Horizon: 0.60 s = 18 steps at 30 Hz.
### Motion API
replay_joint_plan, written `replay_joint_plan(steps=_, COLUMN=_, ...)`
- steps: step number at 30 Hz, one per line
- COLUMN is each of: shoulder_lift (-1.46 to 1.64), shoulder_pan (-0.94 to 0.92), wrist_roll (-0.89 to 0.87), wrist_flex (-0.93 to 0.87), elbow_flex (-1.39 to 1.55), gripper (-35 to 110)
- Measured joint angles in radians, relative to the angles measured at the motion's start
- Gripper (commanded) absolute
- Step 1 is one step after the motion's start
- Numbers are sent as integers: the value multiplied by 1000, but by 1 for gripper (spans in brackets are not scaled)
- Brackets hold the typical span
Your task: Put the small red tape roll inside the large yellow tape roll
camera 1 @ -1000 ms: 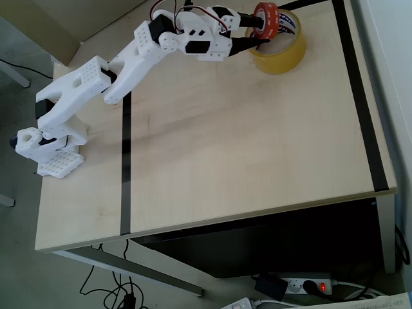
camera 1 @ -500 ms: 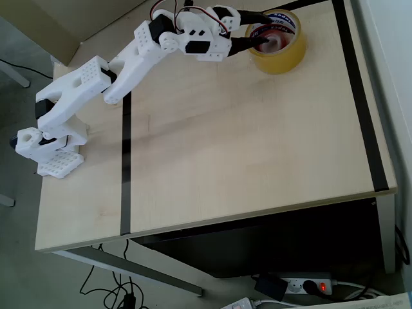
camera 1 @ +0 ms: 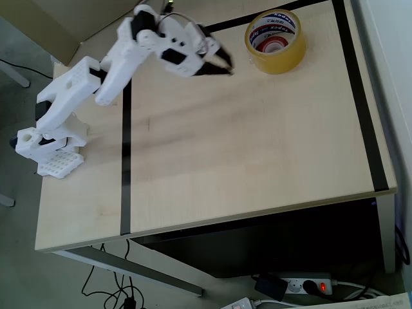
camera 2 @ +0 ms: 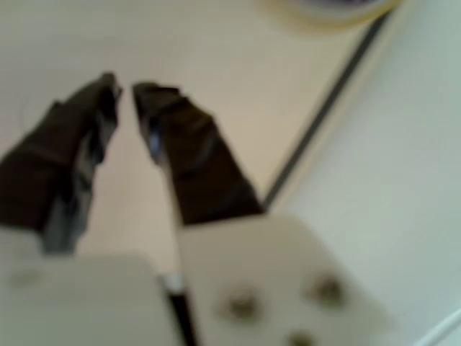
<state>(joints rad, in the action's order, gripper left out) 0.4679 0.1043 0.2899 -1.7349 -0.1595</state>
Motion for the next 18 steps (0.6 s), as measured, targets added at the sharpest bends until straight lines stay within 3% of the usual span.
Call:
replay_joint_plan(steps=6, shoulder_lift=364, shoulder_pan=-51, wrist_roll=-46, wrist_flex=-58, elbow_flex=322, gripper=0)
replay_joint_plan(steps=13, shoulder_lift=933, shoulder_pan=-49, wrist_roll=-144, wrist_flex=-54, elbow_flex=908, gripper=0)
replay_joint_plan(steps=18, shoulder_lift=1425, shoulder_pan=-38, wrist_roll=-239, wrist_flex=209, elbow_flex=1497, gripper=0)
